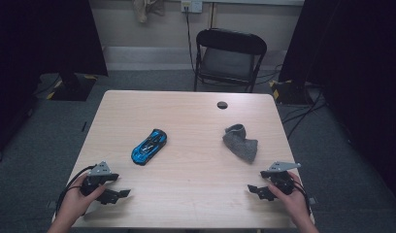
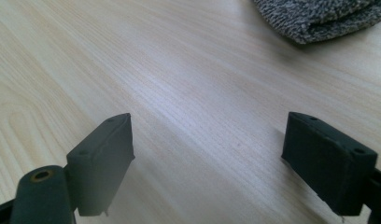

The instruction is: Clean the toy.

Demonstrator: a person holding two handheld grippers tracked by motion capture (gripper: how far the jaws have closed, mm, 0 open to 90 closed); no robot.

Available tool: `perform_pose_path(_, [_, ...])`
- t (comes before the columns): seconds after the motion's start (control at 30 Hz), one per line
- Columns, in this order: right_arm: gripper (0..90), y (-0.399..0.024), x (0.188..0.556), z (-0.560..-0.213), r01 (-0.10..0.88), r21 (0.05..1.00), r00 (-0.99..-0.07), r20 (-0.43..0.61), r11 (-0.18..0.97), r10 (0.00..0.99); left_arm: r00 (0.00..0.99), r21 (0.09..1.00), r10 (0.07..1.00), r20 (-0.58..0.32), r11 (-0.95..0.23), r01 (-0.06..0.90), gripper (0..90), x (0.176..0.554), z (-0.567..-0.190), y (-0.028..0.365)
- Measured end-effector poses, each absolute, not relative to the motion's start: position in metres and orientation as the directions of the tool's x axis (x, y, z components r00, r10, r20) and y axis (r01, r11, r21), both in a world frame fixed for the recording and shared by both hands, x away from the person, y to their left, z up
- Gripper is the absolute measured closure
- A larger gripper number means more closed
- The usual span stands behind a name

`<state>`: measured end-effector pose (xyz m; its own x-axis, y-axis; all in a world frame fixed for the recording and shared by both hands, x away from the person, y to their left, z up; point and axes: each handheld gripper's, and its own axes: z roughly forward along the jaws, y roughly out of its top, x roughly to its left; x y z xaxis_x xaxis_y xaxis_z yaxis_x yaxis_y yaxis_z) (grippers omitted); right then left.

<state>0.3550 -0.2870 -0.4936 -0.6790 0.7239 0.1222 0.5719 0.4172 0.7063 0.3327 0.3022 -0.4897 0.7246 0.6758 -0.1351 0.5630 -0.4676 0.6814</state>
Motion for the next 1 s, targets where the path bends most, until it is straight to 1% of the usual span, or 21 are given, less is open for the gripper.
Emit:
perform_pose_path(0.33, [15.6, -0.287, 0.35, -0.498, 0.54, 0.736, -0.679, 0.093, 0.409, 0.729, 0.743, 0.706, 0.661, -0.102, -0.478, 0.522, 15.5, 0.329, -0.494, 0.304])
perform_pose_path(0.43, [15.6, -0.286, 0.348, -0.499, 0.522, 0.738, -0.686, 0.066, 0.428, 0.724, 0.758, 0.703, 0.65, -0.057, -0.512, 0.493, 15.5, 0.327, -0.495, 0.303])
perform_pose_path(0.6, [14.9, -0.283, 0.346, -0.5, 0.491, 0.733, -0.697, 0.007, 0.471, 0.717, 0.757, 0.716, 0.651, -0.054, -0.503, 0.484, 15.1, 0.325, -0.496, 0.304])
perform_pose_path(0.83, [14.9, -0.284, 0.346, -0.5, 0.49, 0.733, -0.699, 0.008, 0.471, 0.715, 0.764, 0.724, 0.644, -0.035, -0.51, 0.463, 14.9, 0.323, -0.498, 0.304])
perform_pose_path(0.9, [14.7, -0.284, 0.346, -0.5, 0.489, 0.734, -0.701, 0.009, 0.472, 0.713, 0.773, 0.724, 0.635, -0.011, -0.527, 0.444, 14.7, 0.322, -0.499, 0.304])
perform_pose_path(1.0, [14.4, -0.284, 0.347, -0.5, 0.483, 0.734, -0.71, 0.01, 0.477, 0.705, 0.775, 0.732, 0.632, -0.01, -0.523, 0.436, 12.1, 0.322, -0.501, 0.303])
